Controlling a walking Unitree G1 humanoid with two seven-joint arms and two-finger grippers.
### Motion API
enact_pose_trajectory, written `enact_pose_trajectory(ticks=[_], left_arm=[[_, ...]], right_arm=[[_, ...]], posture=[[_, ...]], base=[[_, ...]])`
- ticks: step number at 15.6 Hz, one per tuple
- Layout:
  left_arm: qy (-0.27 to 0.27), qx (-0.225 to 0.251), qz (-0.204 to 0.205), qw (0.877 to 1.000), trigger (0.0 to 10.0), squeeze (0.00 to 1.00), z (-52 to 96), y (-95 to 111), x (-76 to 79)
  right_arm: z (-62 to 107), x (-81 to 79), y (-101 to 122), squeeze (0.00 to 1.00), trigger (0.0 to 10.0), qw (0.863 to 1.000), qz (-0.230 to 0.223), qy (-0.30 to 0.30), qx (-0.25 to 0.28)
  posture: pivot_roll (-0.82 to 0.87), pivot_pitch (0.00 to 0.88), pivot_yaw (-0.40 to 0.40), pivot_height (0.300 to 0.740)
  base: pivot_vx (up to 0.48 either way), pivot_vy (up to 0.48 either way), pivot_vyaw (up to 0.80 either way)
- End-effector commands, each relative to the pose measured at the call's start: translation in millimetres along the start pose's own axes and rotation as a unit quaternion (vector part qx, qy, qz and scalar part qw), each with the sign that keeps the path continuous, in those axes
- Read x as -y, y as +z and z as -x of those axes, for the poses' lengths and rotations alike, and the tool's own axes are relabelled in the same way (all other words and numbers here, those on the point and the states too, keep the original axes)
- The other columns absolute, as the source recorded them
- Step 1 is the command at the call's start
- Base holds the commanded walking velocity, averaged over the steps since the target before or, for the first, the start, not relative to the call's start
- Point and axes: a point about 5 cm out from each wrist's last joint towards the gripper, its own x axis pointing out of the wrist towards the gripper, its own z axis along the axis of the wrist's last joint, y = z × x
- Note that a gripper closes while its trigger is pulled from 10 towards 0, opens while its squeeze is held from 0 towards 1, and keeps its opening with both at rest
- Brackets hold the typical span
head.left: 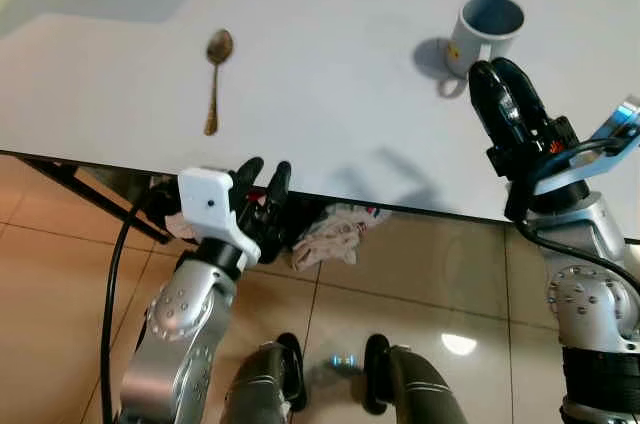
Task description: Setting the table
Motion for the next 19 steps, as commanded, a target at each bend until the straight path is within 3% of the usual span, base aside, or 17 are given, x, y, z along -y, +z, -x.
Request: enact_pose_trajectory(ticks=[1, 3, 5, 8, 11, 16, 19], left_arm=[[0.007, 0.008, -0.003, 1.000, 10.0, 0.00, -1.2, 1.1, -3.1], [0.025, 0.014, -0.001, 1.000, 10.0, 0.00, -7.0, 3.8, -8.1], [0.062, -0.024, -0.014, 0.998, 10.0, 0.00, -6.2, -11.2, -19.5], [0.092, -0.051, -0.036, 0.994, 10.0, 0.00, 2.3, -24.1, -28.8], [0.104, -0.075, -0.051, 0.990, 10.0, 0.00, 11.5, -38.6, -34.6], [0.091, -0.076, -0.054, 0.992, 10.0, 0.00, 12.0, -41.7, -33.3], [0.077, -0.095, -0.056, 0.991, 10.0, 0.00, 12.5, -55.6, -32.8]], right_arm=[[-5.8, -14.3, 2.2, 0.00, 10.0, 0.999, -0.017, 0.047, -0.007], [-11.9, -26.3, -29.4, 0.00, 10.0, 0.991, 0.017, 0.084, -0.102], [-14.3, -17.8, -68.7, 0.00, 10.0, 0.985, 0.052, 0.026, -0.161], [-4.8, -3.4, -95.7, 0.00, 10.0, 0.976, 0.085, -0.060, -0.193], [9.0, -6.7, -112.3, 0.00, 10.0, 0.971, 0.093, -0.066, -0.212], [5.7, -23.2, -117.7, 0.00, 10.0, 0.980, 0.061, -0.025, -0.186], [22.8, -15.2, -137.9, 0.00, 10.0, 0.964, 0.097, -0.038, -0.245]], posture=[[-0.07, 0.171, 0.040, 0.740], [-0.07, 0.160, 0.031, 0.740], [-0.06, 0.150, 0.025, 0.740], [-0.04, 0.143, 0.018, 0.740], [-0.03, 0.142, 0.017, 0.740], [-0.03, 0.129, 0.022, 0.740], [-0.03, 0.121, 0.022, 0.740]], base=[[0.000, 0.000, 0.00], [0.000, 0.000, 0.00], [0.000, 0.240, 0.00], [0.000, 0.480, 0.00], [0.000, 0.480, 0.00], [0.000, 0.480, 0.00], [0.000, 0.480, 0.00]])
